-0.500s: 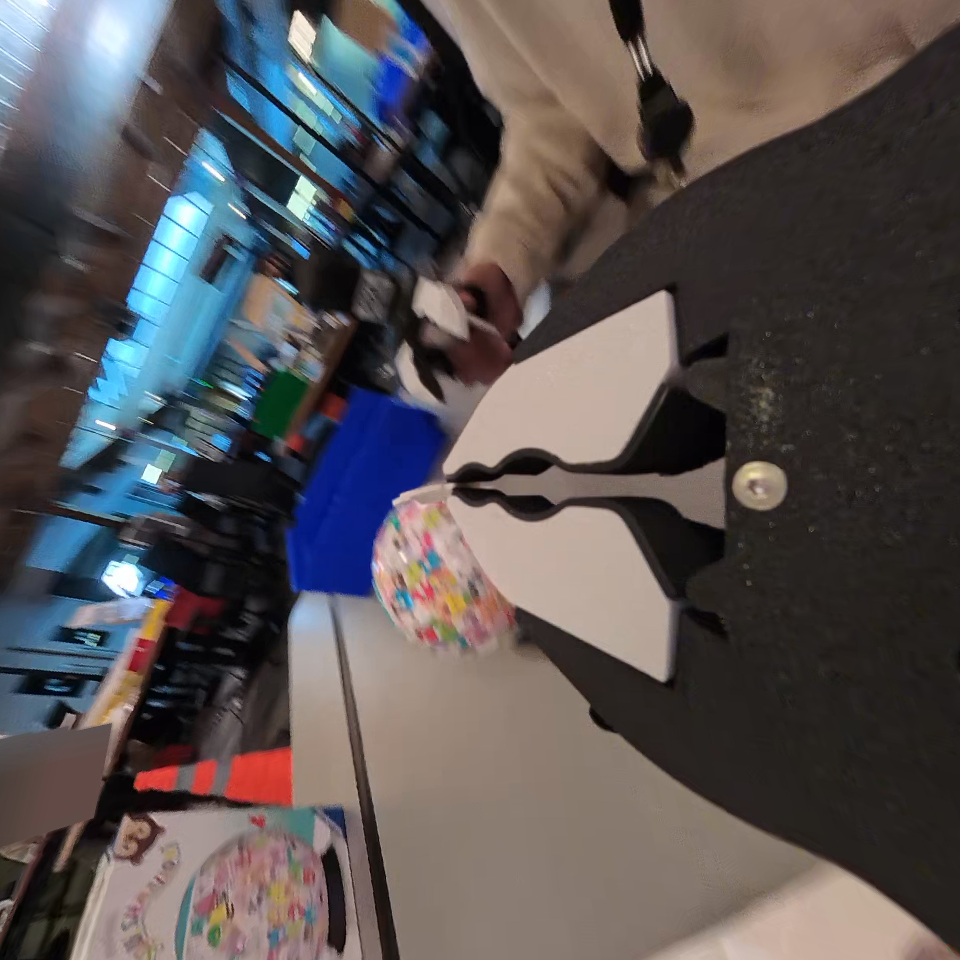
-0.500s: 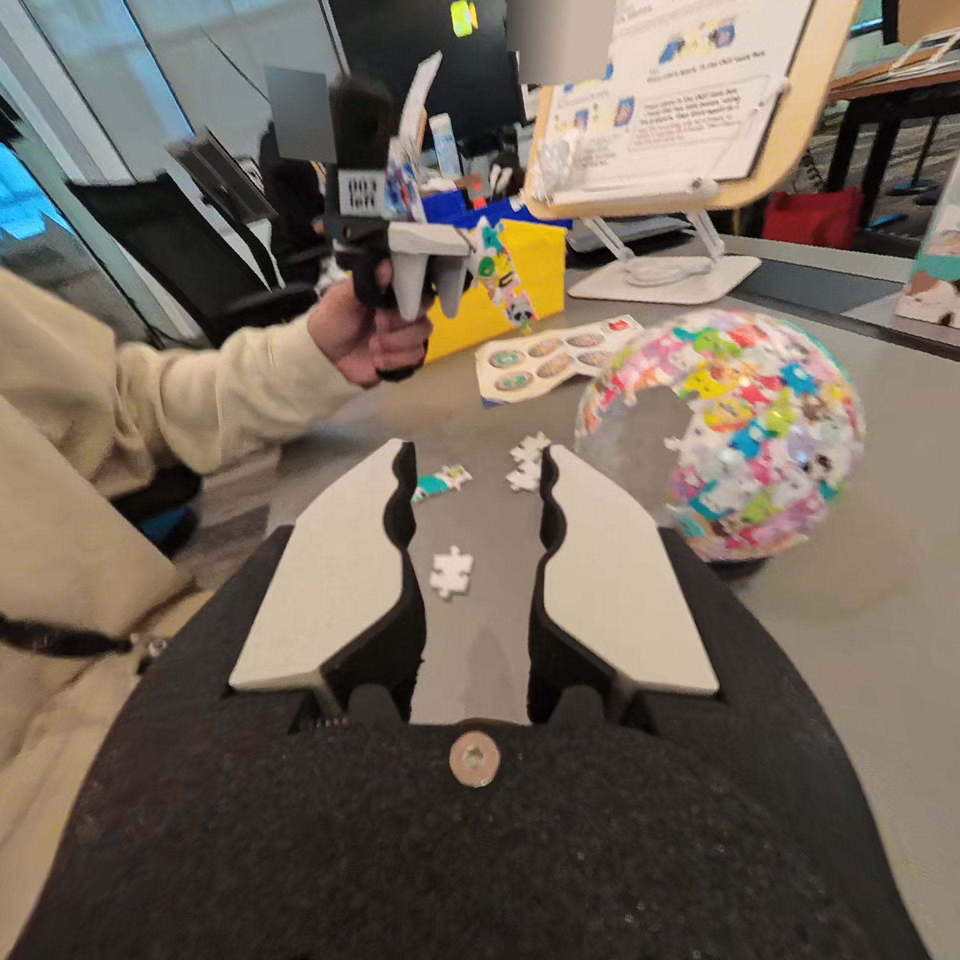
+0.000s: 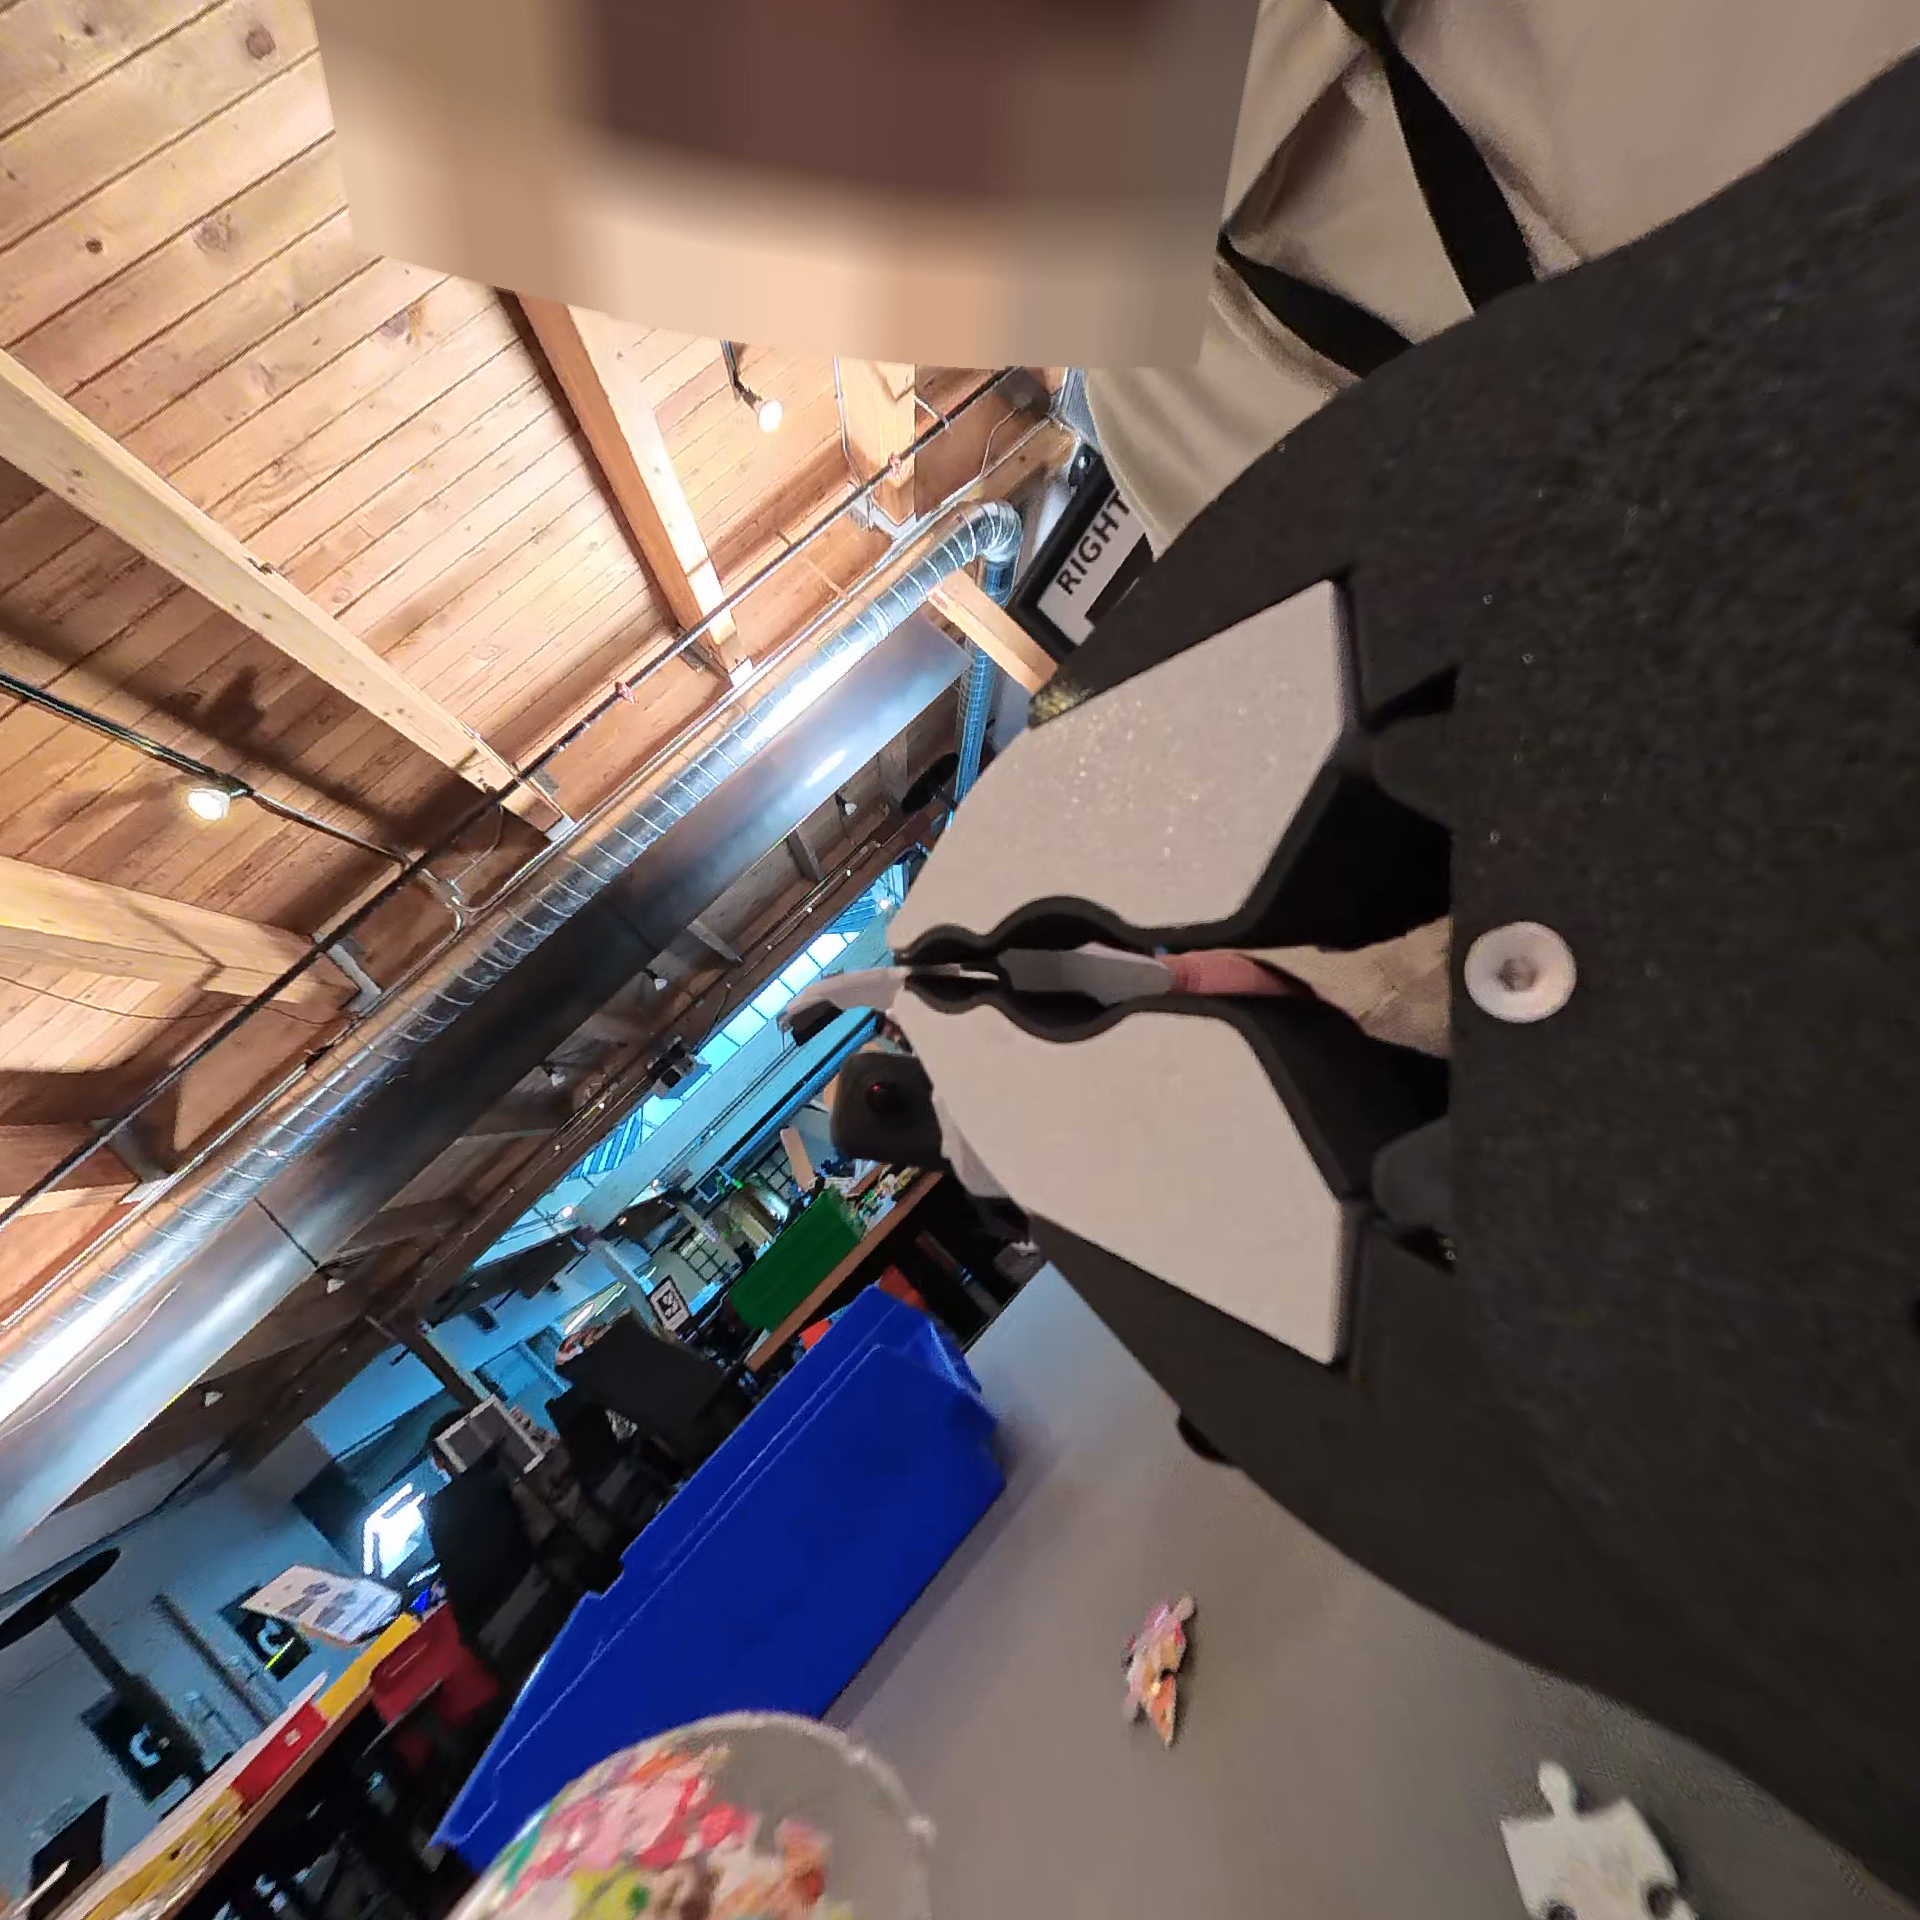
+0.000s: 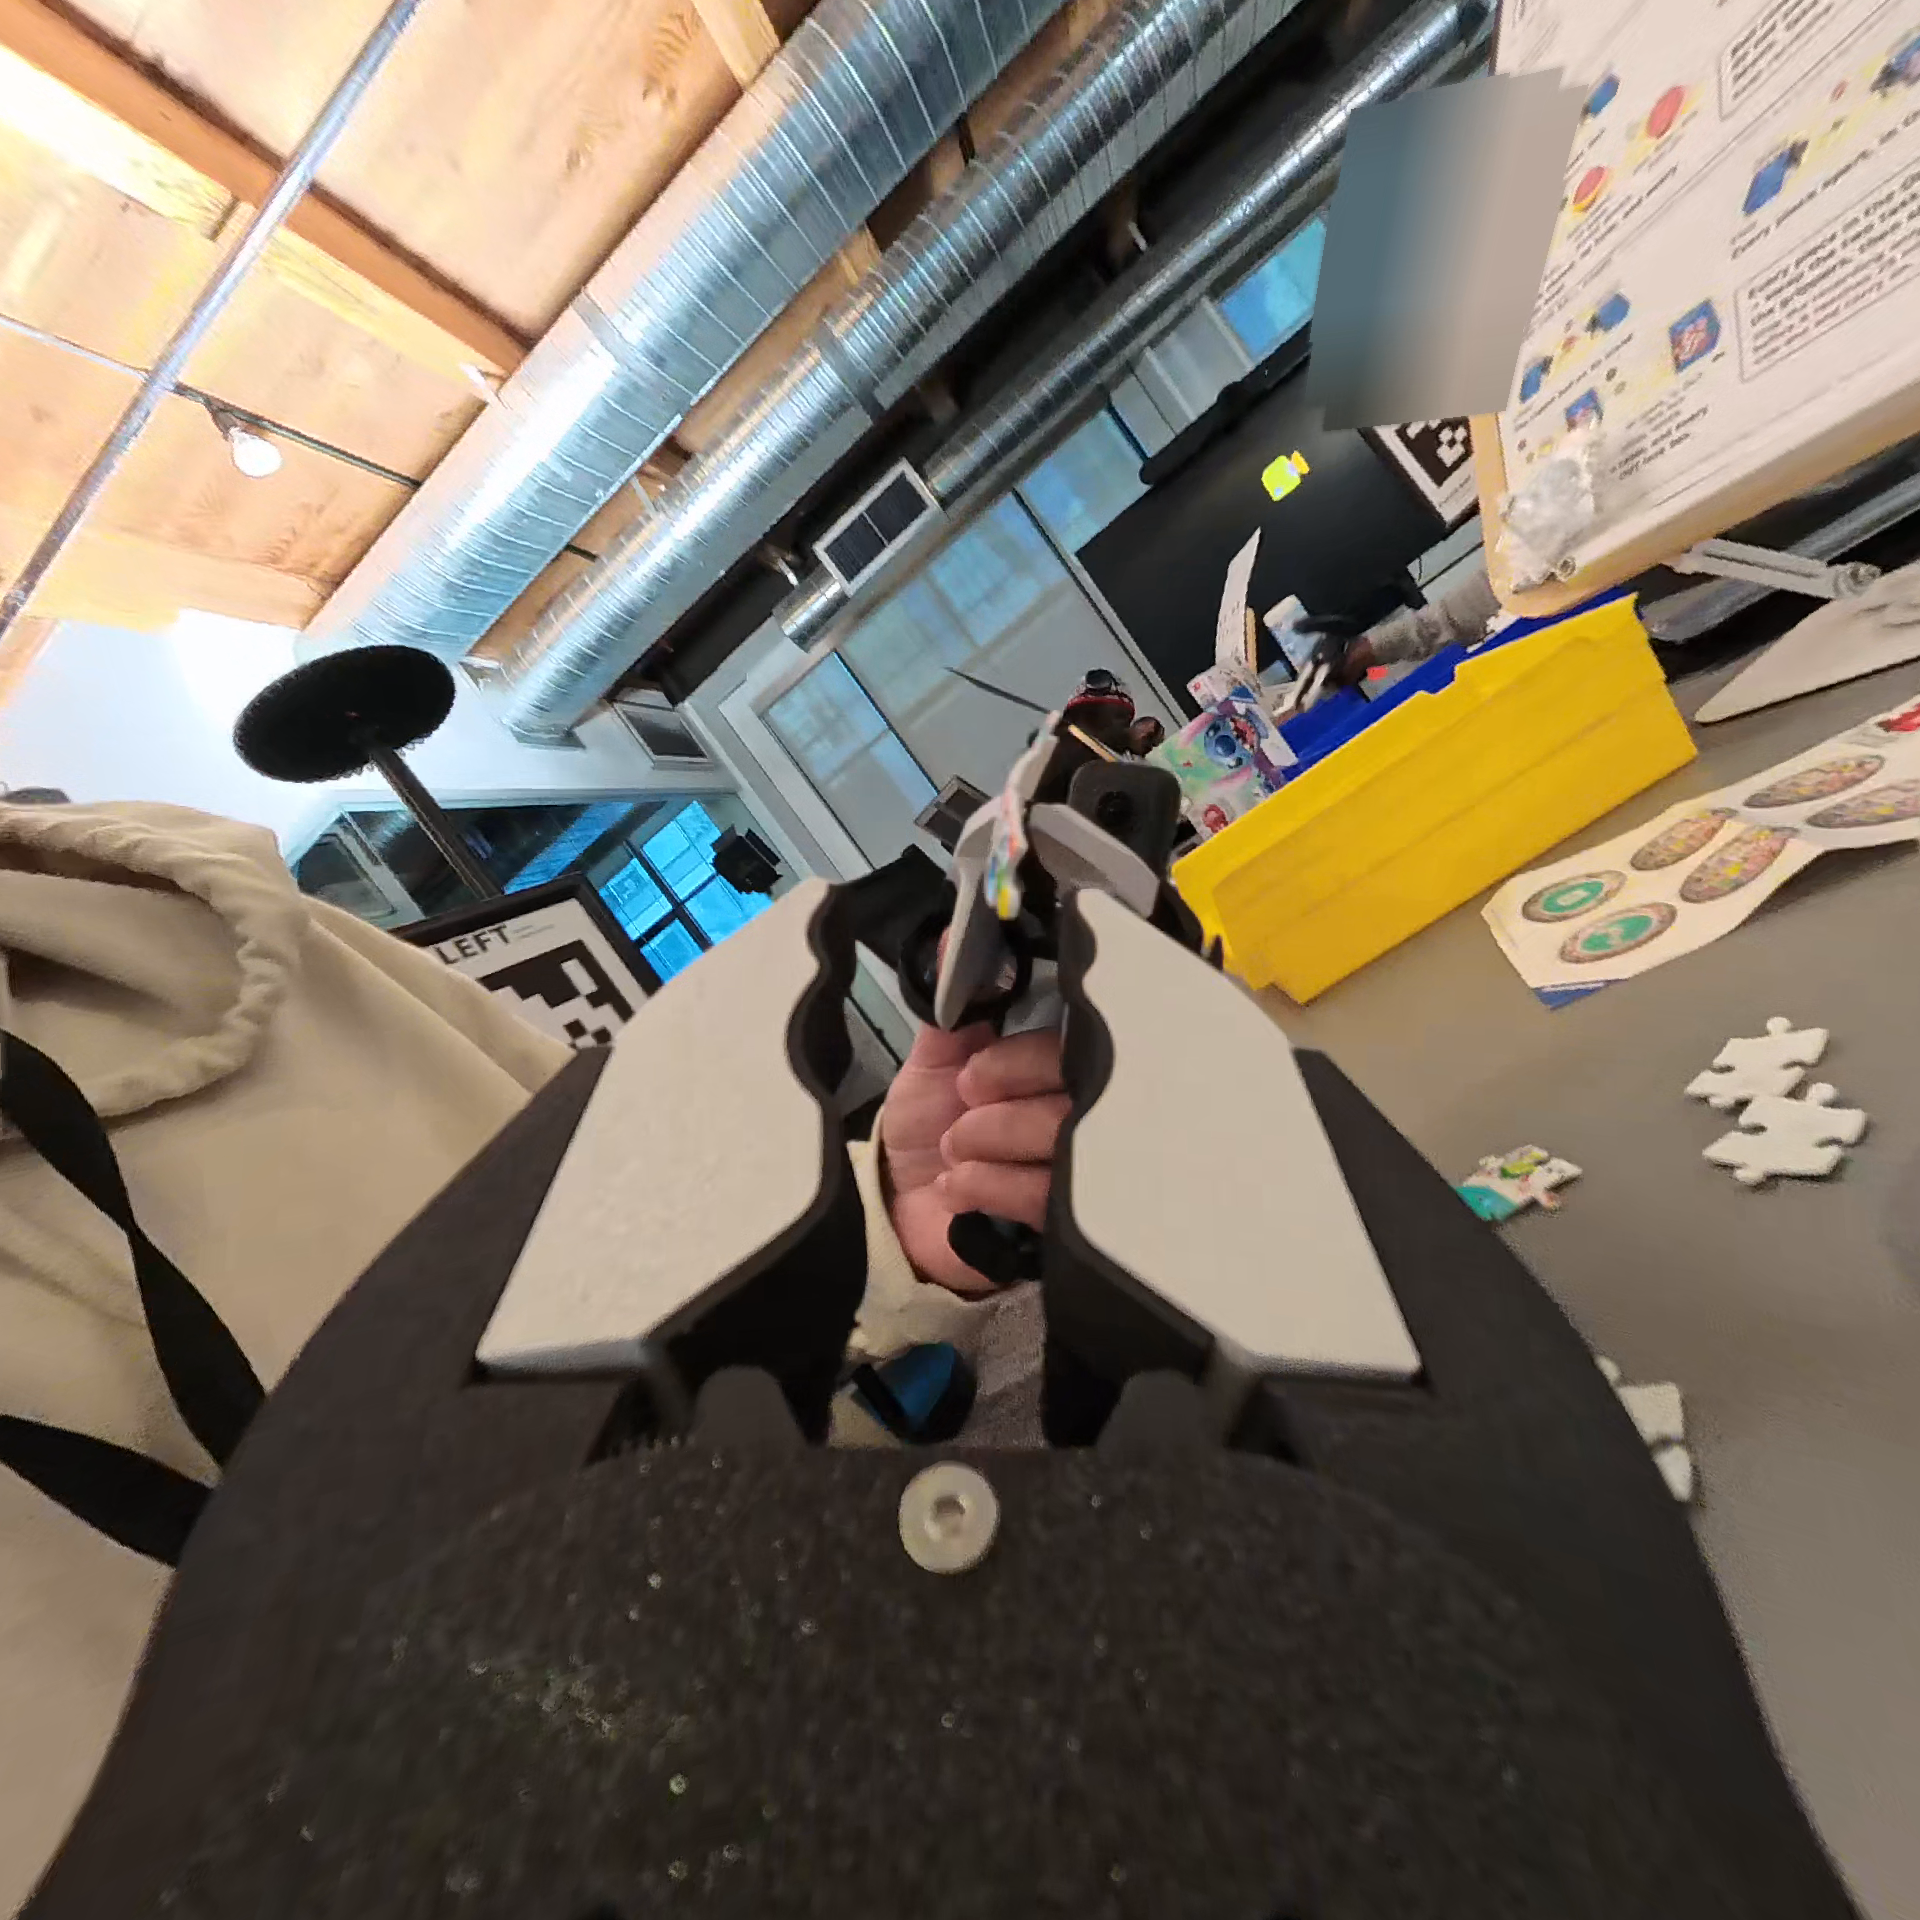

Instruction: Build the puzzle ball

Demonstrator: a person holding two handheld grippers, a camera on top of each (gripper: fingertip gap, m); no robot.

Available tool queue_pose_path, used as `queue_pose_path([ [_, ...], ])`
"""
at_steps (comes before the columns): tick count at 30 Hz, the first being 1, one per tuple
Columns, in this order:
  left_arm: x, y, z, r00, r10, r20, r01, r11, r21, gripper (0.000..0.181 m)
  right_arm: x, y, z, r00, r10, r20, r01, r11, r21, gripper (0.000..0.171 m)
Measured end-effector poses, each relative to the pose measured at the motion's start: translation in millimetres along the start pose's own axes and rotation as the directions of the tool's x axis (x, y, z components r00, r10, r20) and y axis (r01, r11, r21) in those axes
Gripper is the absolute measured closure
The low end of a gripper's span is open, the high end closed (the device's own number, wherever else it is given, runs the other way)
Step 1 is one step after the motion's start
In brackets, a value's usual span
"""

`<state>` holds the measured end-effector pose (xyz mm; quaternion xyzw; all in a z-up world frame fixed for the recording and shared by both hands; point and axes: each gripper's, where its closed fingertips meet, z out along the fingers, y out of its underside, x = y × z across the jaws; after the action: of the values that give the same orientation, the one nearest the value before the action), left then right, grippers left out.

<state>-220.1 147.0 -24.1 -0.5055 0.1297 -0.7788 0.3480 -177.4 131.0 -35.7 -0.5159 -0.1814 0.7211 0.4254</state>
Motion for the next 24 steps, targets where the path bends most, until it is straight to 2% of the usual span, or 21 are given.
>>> queue_pose_path([
  [5,4,21,8,0.997,-0.058,-0.043,0.055,0.996,-0.074,0.18,-4,4,-6,0.997,0.058,0.061,-0.054,0.997,-0.058,0.131],
  [7,2,34,9,0.994,-0.101,-0.049,0.093,0.985,-0.145,0.18,-6,12,-15,0.997,0.056,0.06,-0.043,0.979,-0.198,0.131],
  [10,-4,52,7,0.985,-0.166,-0.034,0.155,0.962,-0.223,0.18,-2,20,-35,0.999,-0.006,-0.042,-0.012,0.915,-0.402,0.134],
  [13,-8,59,8,0.975,-0.219,-0.04,0.204,0.95,-0.236,0.18,-10,36,-38,0.999,0.015,-0.041,-0.034,0.858,-0.513,0.137],
  [15,-8,61,9,0.969,-0.243,-0.049,0.225,0.945,-0.239,0.18,-12,41,-34,1.0,0.017,-0.023,-0.026,0.858,-0.513,0.142],
  [18,-5,65,11,0.961,-0.27,-0.068,0.246,0.937,-0.248,0.18,-18,40,-30,0.994,0.1,0.038,-0.07,0.875,-0.479,0.166],
  [24,-6,64,10,0.94,-0.327,-0.096,0.297,0.924,-0.24,0.18,-14,42,-30,0.987,0.155,0.046,-0.115,0.876,-0.469,0.169],
])
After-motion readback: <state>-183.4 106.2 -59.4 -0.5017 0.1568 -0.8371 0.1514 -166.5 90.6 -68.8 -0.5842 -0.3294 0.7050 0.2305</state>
